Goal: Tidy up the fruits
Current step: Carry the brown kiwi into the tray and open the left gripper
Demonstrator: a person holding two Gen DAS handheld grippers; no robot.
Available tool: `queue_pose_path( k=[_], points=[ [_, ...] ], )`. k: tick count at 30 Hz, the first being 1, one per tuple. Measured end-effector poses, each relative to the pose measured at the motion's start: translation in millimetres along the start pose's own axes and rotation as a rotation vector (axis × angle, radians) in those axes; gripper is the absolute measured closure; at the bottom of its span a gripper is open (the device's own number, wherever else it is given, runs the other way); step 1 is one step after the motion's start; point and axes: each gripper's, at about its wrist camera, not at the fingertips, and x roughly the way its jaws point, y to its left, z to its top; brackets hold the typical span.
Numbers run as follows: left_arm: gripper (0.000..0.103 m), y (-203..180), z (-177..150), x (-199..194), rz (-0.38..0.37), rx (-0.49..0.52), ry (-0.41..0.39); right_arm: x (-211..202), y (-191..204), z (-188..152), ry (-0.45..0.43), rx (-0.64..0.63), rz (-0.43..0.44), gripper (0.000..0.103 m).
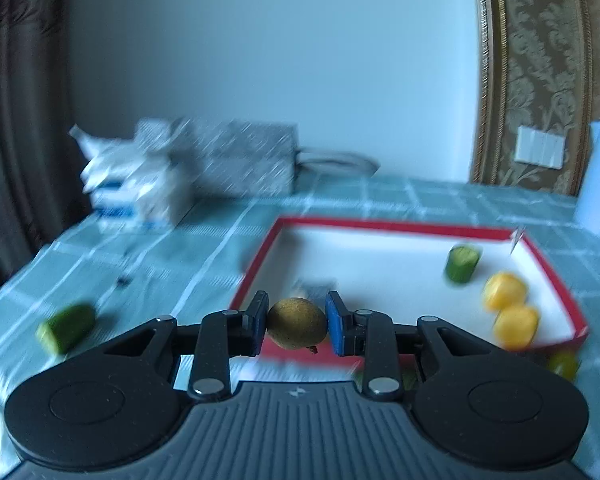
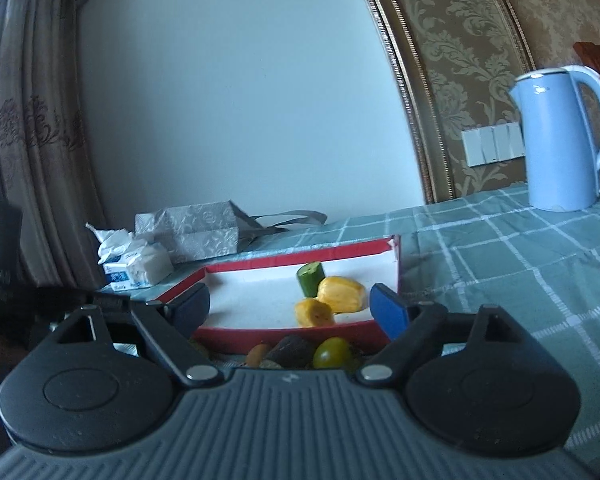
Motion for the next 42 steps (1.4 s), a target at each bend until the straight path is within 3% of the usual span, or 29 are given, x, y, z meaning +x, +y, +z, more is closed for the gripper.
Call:
queue_pose_path(
  k=[4,8,10,12,13,14,16,22,26,31,33,42],
  points=[
    [0.073,-21,24,25,-0.012,0.021,-0.005,2,-13,3,0.006,0.065,-0.025,0.017],
    [0.073,-34,35,54,-0.072,0.032,0.016,3,-23,4,0.008,0.107,-0.043,0.017],
    [0.073,-37,35,70,-0.111,0.032,0.066,4,-25,4,0.008,0.118,-0.043,0.017],
    [0.071,-38,32,80,-0.09,0.016,0.102,5,-26,4,0.011,0.122,-0.04,0.017],
    [0.059,-36,30,82,-0.083,0.006,0.104,5,-26,4,0.011,0.121,-0.041,0.017],
    [0.04,-35,28,83,-0.079,-0.003,0.102,6,-26,5,0.009,0.117,-0.041,0.017],
    [0.03,-30,24,80,-0.063,-0.021,0.083,5,-25,5,0.001,0.108,-0.045,0.017],
    [0.03,-7,19,41,-0.054,-0.036,0.043,4,-25,6,-0.001,0.089,-0.055,0.014],
    [0.03,19,-2,0,-0.052,-0.027,-0.012,17,-18,1,0.119,0.023,-0.031,0.015],
    [0.03,47,-38,-36,-0.035,-0.006,-0.06,29,5,-8,0.221,-0.131,-0.004,0.039],
    [0.03,53,-49,-44,-0.043,-0.004,-0.075,33,11,-11,0.259,-0.163,0.006,0.044],
    [0.03,62,-66,-47,-0.111,-0.028,-0.084,42,14,-9,0.282,-0.2,-0.086,0.044]
  ],
)
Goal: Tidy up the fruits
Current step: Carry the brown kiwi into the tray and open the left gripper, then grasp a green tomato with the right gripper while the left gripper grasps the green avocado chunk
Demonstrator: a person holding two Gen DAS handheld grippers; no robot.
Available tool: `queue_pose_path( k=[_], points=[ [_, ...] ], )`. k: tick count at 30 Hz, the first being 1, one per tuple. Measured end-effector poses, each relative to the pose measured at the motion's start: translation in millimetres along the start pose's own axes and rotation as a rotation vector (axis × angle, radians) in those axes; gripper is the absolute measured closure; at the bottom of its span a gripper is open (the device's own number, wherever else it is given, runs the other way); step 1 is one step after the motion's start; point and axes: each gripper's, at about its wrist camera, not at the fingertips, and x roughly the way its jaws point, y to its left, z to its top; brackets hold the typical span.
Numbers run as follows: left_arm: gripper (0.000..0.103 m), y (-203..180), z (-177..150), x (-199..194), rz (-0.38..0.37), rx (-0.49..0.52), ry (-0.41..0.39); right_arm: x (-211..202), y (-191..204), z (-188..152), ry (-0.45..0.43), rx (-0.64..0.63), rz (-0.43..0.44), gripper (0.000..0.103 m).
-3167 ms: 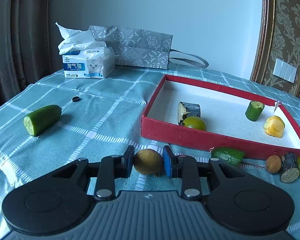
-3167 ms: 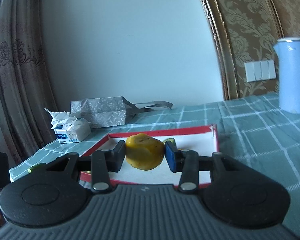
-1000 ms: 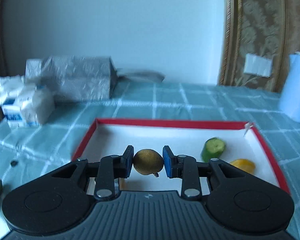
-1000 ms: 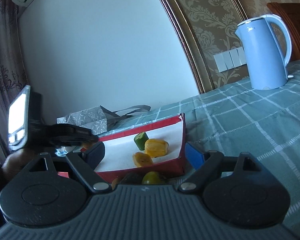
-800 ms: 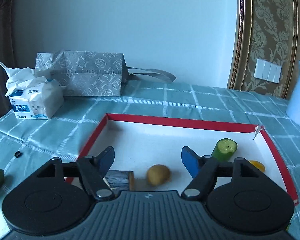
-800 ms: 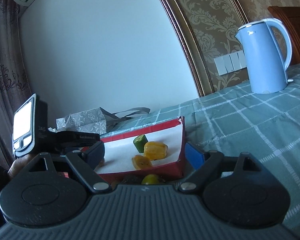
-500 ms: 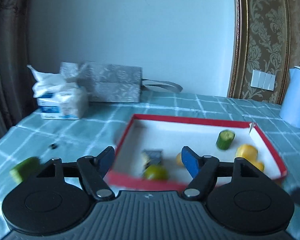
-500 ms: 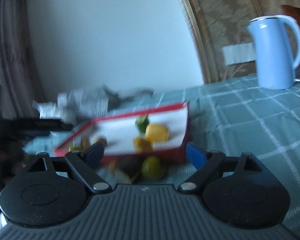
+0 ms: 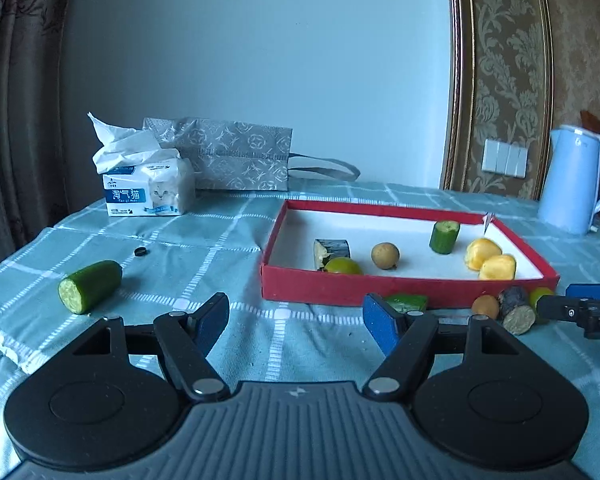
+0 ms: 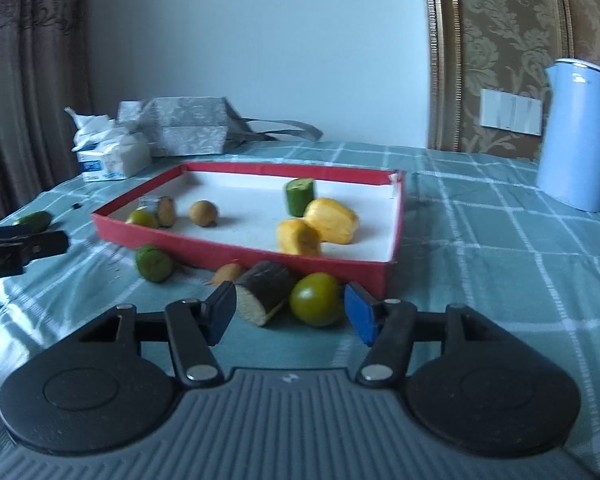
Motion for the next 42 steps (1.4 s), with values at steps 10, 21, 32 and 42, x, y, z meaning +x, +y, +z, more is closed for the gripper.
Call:
queue_pose_path(
  k=[10,21,32,42],
  points=[
    [0.029,2,-2,2,-0.029,-0.019,0.013,24,-5,8,0.077,-0.014,-0.083,0.058],
    [0.029,1,-3,5,-0.033,-0.013,0.032,34,-10,7,0.103,0.053,0.004,0.072],
    [0.029,-32,5,11,-0.044,0.098,0.018,-5,-24,10,-0.031,0.111,0.026,0.072],
    [0.03,-74,10,65,-0.073,0.188,0.152,-9,-44,2,-0.053,0.18,0.043,0.072]
  ],
)
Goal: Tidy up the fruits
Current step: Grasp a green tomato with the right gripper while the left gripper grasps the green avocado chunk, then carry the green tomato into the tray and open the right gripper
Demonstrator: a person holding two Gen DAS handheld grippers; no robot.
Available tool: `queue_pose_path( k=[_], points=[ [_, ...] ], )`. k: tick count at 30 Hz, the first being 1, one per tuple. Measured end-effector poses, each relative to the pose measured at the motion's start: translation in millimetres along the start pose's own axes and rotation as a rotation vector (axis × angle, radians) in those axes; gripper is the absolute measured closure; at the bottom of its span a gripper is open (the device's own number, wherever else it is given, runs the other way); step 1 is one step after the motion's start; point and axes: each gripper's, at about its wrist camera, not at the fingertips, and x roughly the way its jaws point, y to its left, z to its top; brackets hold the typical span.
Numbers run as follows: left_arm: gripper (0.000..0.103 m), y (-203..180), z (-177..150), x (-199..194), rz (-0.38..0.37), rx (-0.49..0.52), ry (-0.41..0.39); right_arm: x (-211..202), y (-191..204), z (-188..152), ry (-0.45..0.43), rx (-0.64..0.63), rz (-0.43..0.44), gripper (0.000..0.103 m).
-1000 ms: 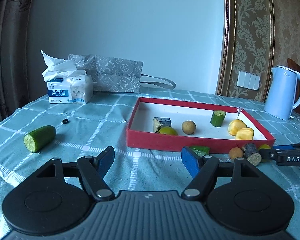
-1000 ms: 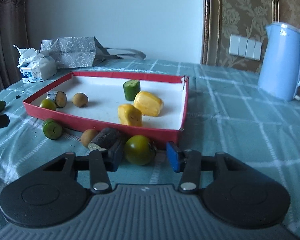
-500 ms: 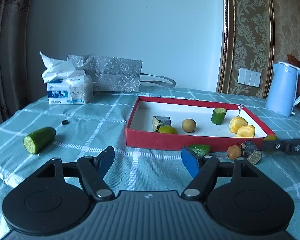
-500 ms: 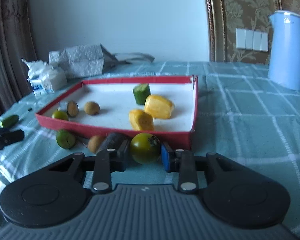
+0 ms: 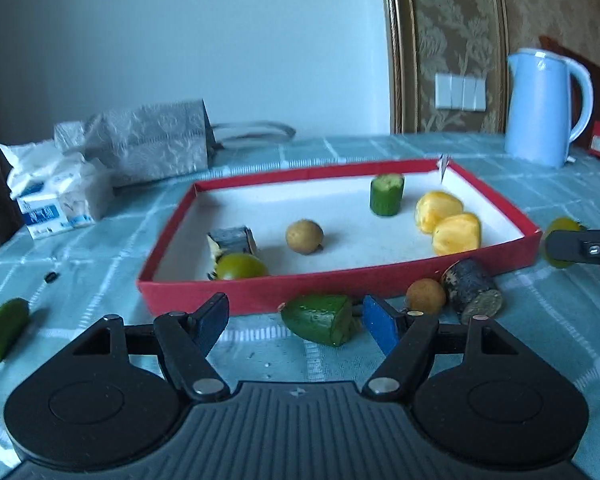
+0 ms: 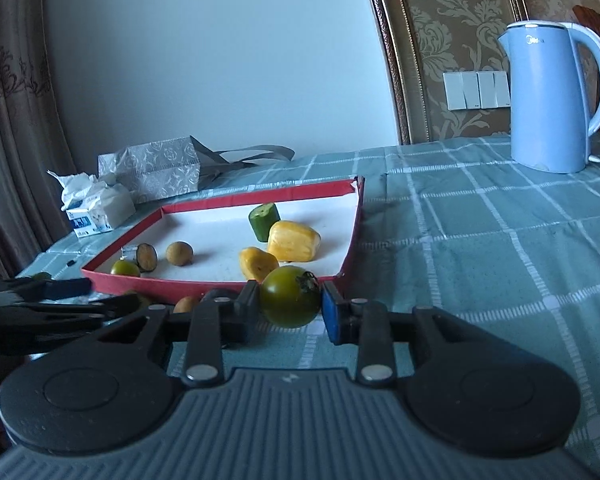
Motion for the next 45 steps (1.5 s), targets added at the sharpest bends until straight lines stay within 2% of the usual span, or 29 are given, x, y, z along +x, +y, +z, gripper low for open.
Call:
queue_pose_path(
  k=[4,6,8,9,15,23,36,45],
  points=[
    [0.03,3,1,12,-0.019,-0.027,0.048,-1,-4,0,-0.008,0.018,0.016,0.072],
    [0.039,7,2,18,-0.017,-0.046,0.077,-1,-4,1,-0.01,0.026,0.029,0.072],
    [0.058,11,2,20,-0.018,-0.074,0.084,-2,-4,0,-0.015,0.024,0.034,0.072],
    [0.063,10,2,20,-0.005,-0.066,0.08,-3,-4,1,-0.019,0.022,0.035,0.072],
    [0.063,8,-1,12,0.033,-0.064,0.059,-5,-6,2,-0.032,0.035,0.041,0.072],
    [0.063,9,-10,-19,0.085,-0.065,0.005,-6,-6,2,-0.047,0.031,0.027,0.072],
    [0.063,29,-22,-31,0.121,-0.167,0.024,-9,5,2,-0.063,0.003,0.0,0.072],
    [0.063,38,-24,-31,0.145,-0.229,0.025,-10,32,8,-0.074,-0.038,0.019,0.072]
  ],
)
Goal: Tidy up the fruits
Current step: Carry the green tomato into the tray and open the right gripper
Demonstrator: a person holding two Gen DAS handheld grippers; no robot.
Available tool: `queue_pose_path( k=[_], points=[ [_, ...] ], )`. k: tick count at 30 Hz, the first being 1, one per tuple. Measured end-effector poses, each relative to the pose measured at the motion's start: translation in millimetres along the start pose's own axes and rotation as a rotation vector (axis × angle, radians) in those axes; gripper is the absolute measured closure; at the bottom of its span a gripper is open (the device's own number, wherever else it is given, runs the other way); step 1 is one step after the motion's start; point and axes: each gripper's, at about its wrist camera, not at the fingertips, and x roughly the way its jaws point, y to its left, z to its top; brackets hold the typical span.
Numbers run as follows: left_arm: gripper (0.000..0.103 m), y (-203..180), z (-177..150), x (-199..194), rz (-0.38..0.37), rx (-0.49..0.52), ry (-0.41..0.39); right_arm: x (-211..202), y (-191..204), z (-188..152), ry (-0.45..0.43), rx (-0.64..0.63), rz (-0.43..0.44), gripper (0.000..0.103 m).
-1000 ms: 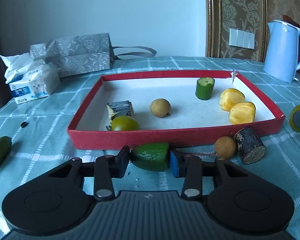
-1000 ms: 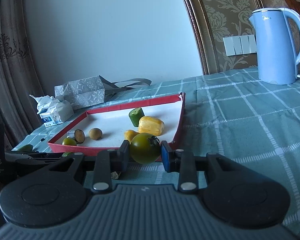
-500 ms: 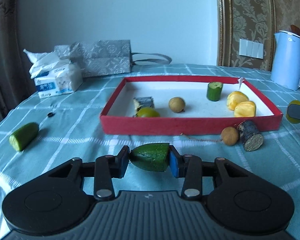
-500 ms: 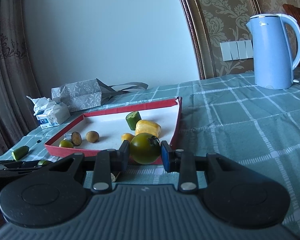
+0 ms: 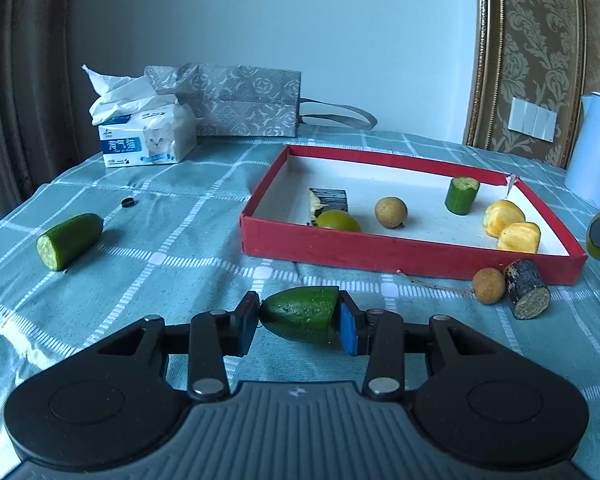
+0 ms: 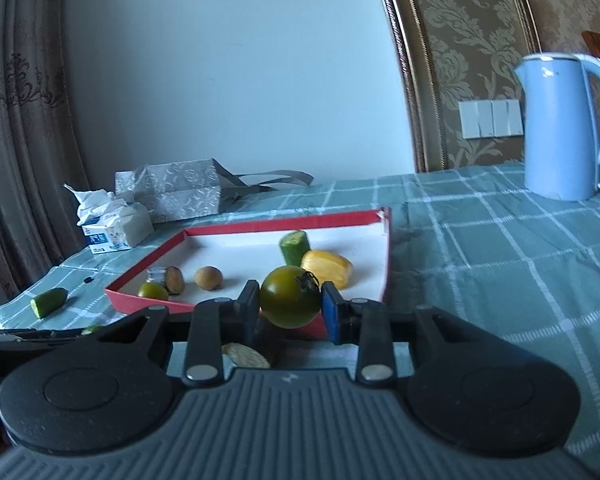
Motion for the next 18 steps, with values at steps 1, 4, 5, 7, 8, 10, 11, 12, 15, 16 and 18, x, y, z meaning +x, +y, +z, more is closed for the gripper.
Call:
queue_pose_path(
  k=[1,4,5,7,8,10,11,12,15,16,18],
  points=[
    [0.063,0,0,-1,0.002,-0.003,-0.003,0,4,1,-0.002,-0.005,0.006,0.072],
    [0.063,2,0,-2,0.007,-0.008,-0.01,0,14,5,-0.008,-0.017,0.021,0.072],
    [0.063,2,0,-2,0.006,-0.012,-0.01,1,18,6,-0.007,-0.022,0.026,0.072],
    [0.063,4,0,-2,0.009,-0.023,-0.01,2,26,7,-0.008,-0.035,0.036,0.072],
    [0.063,4,0,-2,0.008,-0.027,-0.008,2,29,8,-0.007,-0.038,0.042,0.072],
    [0.063,5,0,-1,0.009,-0.035,-0.006,5,36,11,-0.007,-0.052,0.05,0.072],
    [0.063,6,0,-1,0.007,-0.039,-0.004,7,39,12,-0.005,-0.057,0.054,0.072],
    [0.063,7,0,0,0.004,-0.044,-0.002,9,42,14,-0.004,-0.064,0.056,0.072],
    [0.063,9,-1,0,0.0,-0.053,0.001,14,50,18,-0.004,-0.09,0.063,0.072],
    [0.063,9,-1,0,-0.002,-0.055,0.0,17,53,19,-0.004,-0.102,0.064,0.072],
    [0.063,10,-1,0,-0.004,-0.057,-0.001,25,58,24,-0.002,-0.123,0.059,0.072]
  ],
)
